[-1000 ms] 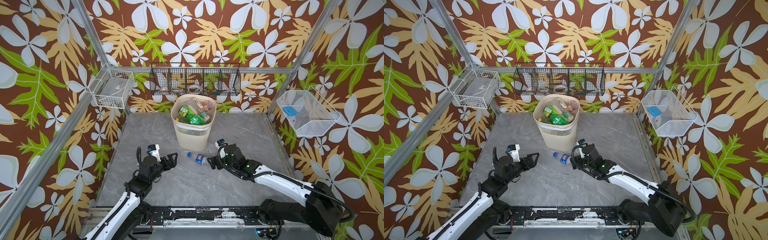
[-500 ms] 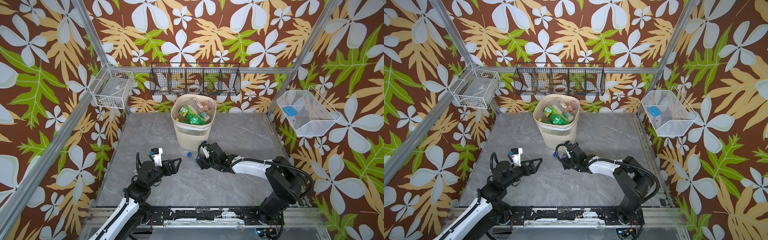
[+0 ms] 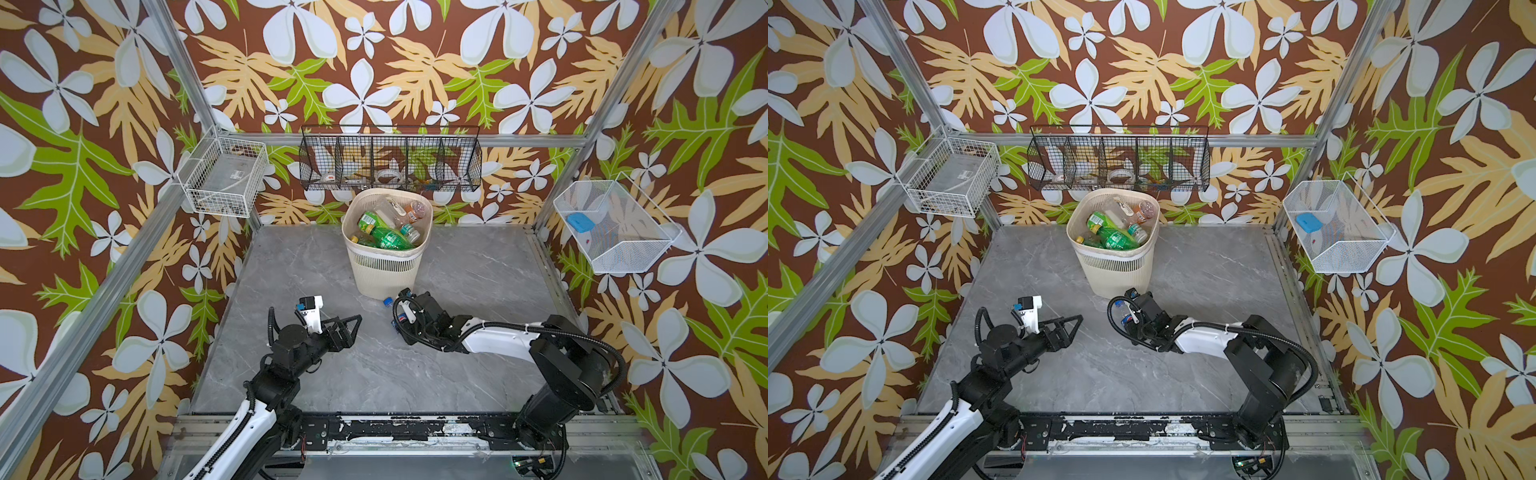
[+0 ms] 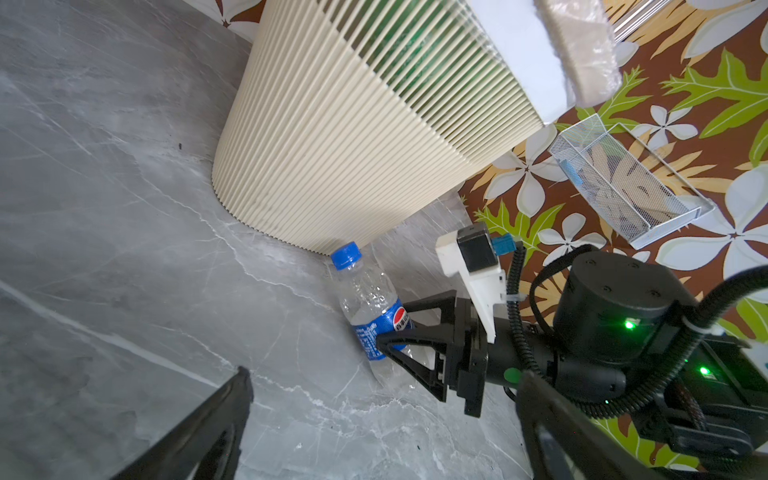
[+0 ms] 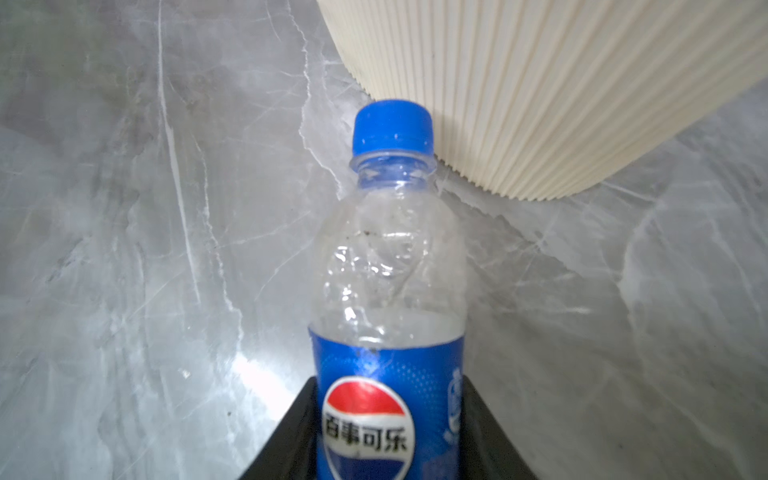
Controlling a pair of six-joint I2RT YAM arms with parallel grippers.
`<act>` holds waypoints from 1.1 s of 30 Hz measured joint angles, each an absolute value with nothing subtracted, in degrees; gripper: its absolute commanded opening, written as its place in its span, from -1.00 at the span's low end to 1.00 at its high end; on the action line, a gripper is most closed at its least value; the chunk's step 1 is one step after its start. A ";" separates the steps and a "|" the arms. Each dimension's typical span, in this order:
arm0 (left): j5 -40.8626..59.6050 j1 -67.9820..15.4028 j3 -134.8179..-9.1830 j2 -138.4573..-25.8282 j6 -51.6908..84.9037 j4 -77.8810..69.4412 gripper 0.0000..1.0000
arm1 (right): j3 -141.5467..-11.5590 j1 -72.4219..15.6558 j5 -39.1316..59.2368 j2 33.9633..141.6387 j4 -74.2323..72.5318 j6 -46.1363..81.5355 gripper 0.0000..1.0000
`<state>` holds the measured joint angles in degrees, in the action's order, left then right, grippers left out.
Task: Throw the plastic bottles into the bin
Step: 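Close the right gripper on the Pepsi bottle and lift it over the bin, then open the right gripper to drop the Pepsi bottle into the bin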
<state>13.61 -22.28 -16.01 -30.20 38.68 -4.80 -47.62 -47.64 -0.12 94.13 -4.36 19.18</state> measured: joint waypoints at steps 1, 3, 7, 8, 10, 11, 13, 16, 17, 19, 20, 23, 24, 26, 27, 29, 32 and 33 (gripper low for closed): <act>13.61 -22.28 -16.01 -29.69 38.68 -4.86 1.00 | -47.22 -48.34 -0.51 92.66 -3.40 19.53 -0.15; 13.43 -22.28 -16.05 -28.49 38.68 -4.82 1.00 | -47.00 -50.00 -1.63 89.10 -1.28 20.25 -0.16; 10.96 -22.28 -16.80 -25.67 38.63 -4.40 1.00 | -47.59 -53.23 -3.33 79.40 3.38 20.80 -0.18; 10.59 -22.28 -16.95 -25.06 38.59 -4.45 1.00 | -48.03 -53.52 -3.51 76.88 4.64 20.91 -0.18; 10.31 -22.28 -17.17 -23.14 38.41 -4.47 1.00 | -49.52 -53.76 -4.21 70.94 7.07 20.97 -0.18; 10.31 -22.28 -17.19 -22.31 38.37 -4.62 1.00 | -50.33 -53.84 -4.54 68.36 7.88 20.91 -0.18; 10.37 -22.28 -17.19 -20.80 38.09 -5.08 1.00 | -52.53 -53.93 -4.60 63.53 8.84 19.97 -0.17; 10.83 -22.28 -17.43 -19.44 37.54 -5.61 1.00 | -57.78 -53.95 -5.21 61.10 9.87 17.15 -0.17; 10.83 -22.28 -17.78 -19.35 37.34 -5.61 1.00 | -59.68 -53.89 -5.65 61.47 10.26 16.10 -0.18; 10.72 -22.28 -19.03 -19.40 36.75 -5.39 1.00 | -65.12 -53.28 -6.42 63.99 11.11 13.43 -0.19; 10.44 -22.28 -19.62 -19.57 36.18 -5.32 1.00 | -67.46 -52.53 -6.33 65.47 11.68 12.29 -0.20; 8.71 -22.28 -21.50 -20.36 35.42 -4.80 1.00 | -75.13 -48.27 -5.41 70.91 13.78 8.62 -0.20; 7.92 -22.28 -22.04 -20.67 34.87 -4.56 1.00 | -77.97 -46.74 -4.73 72.97 14.68 7.16 -0.21; 6.90 -22.28 -22.72 -21.04 34.35 -4.38 1.00 | -84.68 -44.18 -3.09 77.43 16.97 4.47 -0.21; 6.24 -22.28 -22.94 -21.12 34.02 -4.32 1.00 | -88.60 -42.94 -1.91 80.09 18.02 3.09 -0.22; 5.26 -22.28 -23.11 -21.15 33.50 -4.19 1.00 | -96.09 -40.32 1.48 85.38 20.16 0.71 -0.22; 3.79 -22.28 -23.24 -20.93 33.01 -3.38 1.00 | -106.45 -37.15 3.60 93.36 24.18 -2.35 -0.23; 3.27 -22.28 -23.27 -20.78 32.93 -3.01 1.00 | -109.95 -36.47 4.25 96.18 26.02 -3.55 -0.22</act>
